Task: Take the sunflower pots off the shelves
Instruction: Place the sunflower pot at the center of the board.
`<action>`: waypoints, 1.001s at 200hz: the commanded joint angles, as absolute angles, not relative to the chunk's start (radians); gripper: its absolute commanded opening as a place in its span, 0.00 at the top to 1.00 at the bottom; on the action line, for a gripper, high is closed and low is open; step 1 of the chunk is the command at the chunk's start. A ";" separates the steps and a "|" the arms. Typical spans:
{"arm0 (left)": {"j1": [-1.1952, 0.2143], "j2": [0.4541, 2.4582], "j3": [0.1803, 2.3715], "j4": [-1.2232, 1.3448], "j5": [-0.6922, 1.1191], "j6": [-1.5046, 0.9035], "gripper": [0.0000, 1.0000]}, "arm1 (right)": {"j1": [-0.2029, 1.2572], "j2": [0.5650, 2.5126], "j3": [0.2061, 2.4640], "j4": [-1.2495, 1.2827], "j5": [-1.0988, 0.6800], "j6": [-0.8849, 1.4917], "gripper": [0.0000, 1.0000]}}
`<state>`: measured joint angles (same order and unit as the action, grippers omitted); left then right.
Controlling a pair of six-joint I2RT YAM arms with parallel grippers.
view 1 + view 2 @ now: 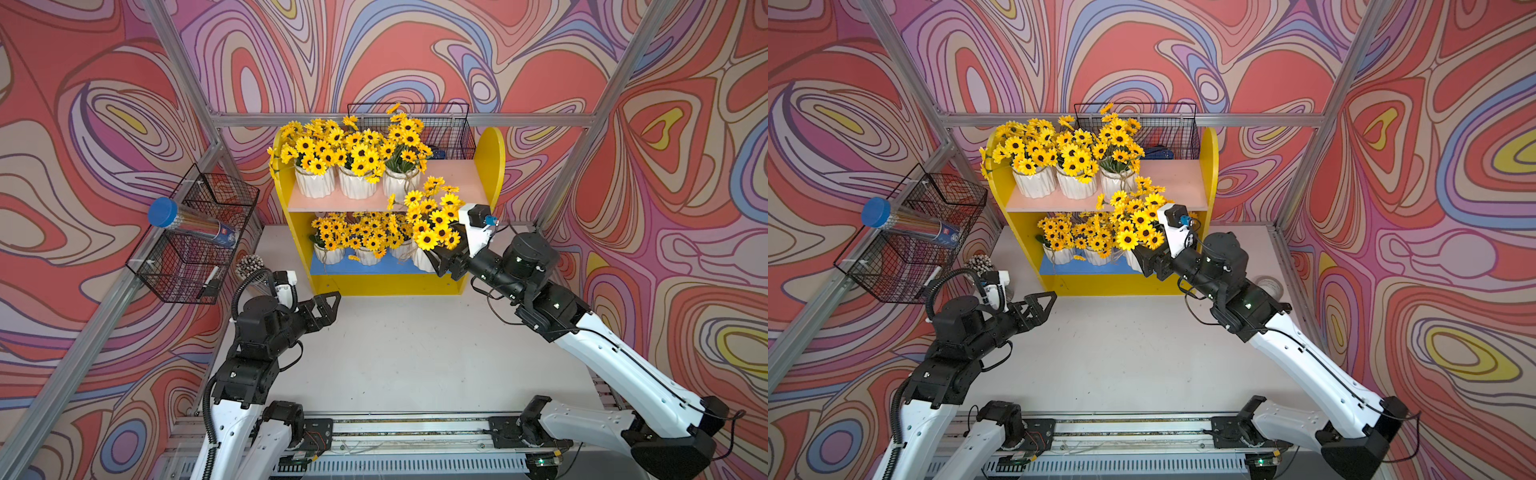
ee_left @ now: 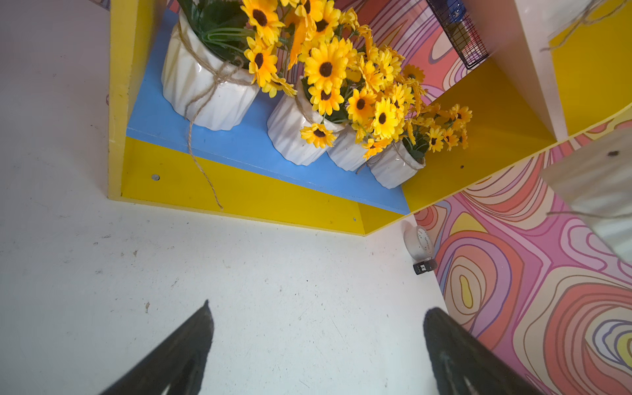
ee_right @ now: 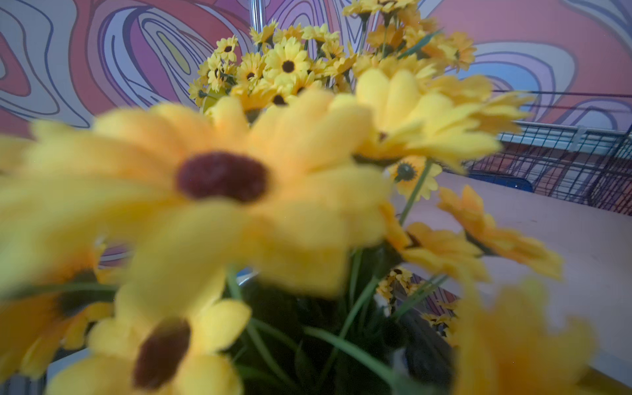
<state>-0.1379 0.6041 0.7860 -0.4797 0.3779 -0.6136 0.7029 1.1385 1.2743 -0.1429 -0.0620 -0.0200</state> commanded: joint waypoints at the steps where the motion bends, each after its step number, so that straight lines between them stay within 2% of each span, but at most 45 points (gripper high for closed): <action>1: -0.143 0.608 0.813 -0.492 0.381 -0.606 0.03 | 0.730 1.100 1.260 -0.035 -0.075 0.009 1.00; 114: -0.142 0.604 0.803 -0.501 0.375 -0.617 0.03 | 0.877 1.216 1.034 0.193 -0.079 0.082 1.00; 200: -0.143 0.625 0.799 -0.491 0.348 -0.592 0.03 | 0.919 1.466 0.964 0.431 -0.129 0.121 1.00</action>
